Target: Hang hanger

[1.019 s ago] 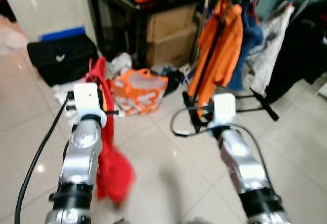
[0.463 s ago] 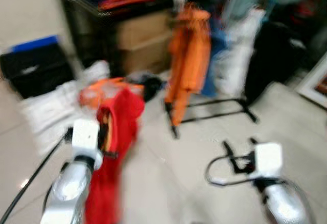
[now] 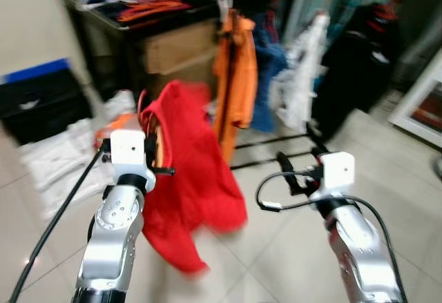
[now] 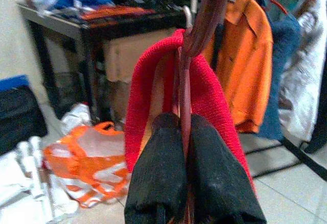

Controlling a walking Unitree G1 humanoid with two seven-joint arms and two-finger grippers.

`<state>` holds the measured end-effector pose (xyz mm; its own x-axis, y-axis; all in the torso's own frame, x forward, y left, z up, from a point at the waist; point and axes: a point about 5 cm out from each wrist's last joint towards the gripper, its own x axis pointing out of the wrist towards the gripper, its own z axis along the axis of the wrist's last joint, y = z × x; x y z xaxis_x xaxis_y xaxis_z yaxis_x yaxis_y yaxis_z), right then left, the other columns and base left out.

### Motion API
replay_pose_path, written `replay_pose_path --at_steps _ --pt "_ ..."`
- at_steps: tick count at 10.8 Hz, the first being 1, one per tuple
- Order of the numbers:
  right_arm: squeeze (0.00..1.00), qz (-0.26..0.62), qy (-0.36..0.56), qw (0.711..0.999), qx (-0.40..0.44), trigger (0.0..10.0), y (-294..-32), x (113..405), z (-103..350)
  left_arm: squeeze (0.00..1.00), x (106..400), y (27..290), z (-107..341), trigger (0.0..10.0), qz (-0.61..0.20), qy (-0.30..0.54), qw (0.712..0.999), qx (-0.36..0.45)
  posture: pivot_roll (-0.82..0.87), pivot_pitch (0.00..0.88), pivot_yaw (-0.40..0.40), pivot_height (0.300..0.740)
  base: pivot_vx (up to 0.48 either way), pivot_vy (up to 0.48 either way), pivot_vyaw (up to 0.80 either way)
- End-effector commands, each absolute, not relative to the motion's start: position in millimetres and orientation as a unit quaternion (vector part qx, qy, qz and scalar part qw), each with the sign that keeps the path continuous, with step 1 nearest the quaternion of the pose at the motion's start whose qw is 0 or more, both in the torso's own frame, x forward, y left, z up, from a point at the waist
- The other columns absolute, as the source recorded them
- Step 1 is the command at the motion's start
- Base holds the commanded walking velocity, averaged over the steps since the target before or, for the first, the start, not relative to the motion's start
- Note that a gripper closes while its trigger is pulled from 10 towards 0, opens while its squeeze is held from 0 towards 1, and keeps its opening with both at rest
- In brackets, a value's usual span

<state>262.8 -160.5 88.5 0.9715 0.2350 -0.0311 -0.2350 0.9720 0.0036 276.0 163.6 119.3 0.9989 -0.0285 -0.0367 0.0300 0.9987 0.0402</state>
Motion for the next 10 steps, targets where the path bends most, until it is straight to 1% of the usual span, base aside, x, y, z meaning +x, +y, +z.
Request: replay_pose_path --at_steps 1,2,3,5,7,8,9,10 --pt "0.00 0.120 0.026 0.992 0.003 10.0 -160 265 87 0.00 284 155 134 10.0 -0.021 -0.010 1.000 0.020 -0.08 0.037 -0.031 0.740 0.446 0.000 0.00" --pt "0.00 0.123 0.027 0.992 0.004 10.0 -159 266 86 0.00 285 152 134 10.0 -0.028 -0.011 0.999 0.020 -0.08 0.035 -0.030 0.740 0.439 0.000 0.00" --pt "0.00 0.130 0.031 0.991 -0.002 10.0 -156 265 84 0.00 281 142 135 10.0 -0.061 -0.021 0.997 0.042 -0.07 0.032 -0.028 0.740 0.405 -0.251 0.00" --pt "0.00 0.135 0.035 0.990 0.001 10.0 -154 266 82 0.00 282 137 134 10.0 -0.076 -0.022 0.994 0.074 -0.07 0.036 -0.025 0.740 0.401 -0.257 0.00" --pt "0.00 0.140 0.037 0.990 -0.001 10.0 -150 266 80 0.00 286 138 129 10.0 -0.077 -0.009 0.994 0.071 -0.08 0.028 -0.024 0.740 0.401 -0.259 0.00" --pt "0.00 0.129 0.042 0.991 0.003 10.0 -151 267 80 0.00 287 139 129 10.0 -0.075 -0.008 0.997 0.027 -0.08 0.025 -0.022 0.740 0.409 -0.244 0.00" --pt "0.00 0.124 0.040 0.991 0.000 10.0 -154 269 80 0.00 289 139 125 10.0 -0.063 0.004 0.996 0.057 -0.08 0.023 -0.021 0.740 0.000 0.000 0.00" --pt "0.00 0.122 0.040 0.992 -0.002 10.0 -156 270 80 0.00 288 138 126 10.0 -0.071 0.001 0.996 0.060 -0.08 0.023 -0.020 0.740 0.000 0.000 0.00"
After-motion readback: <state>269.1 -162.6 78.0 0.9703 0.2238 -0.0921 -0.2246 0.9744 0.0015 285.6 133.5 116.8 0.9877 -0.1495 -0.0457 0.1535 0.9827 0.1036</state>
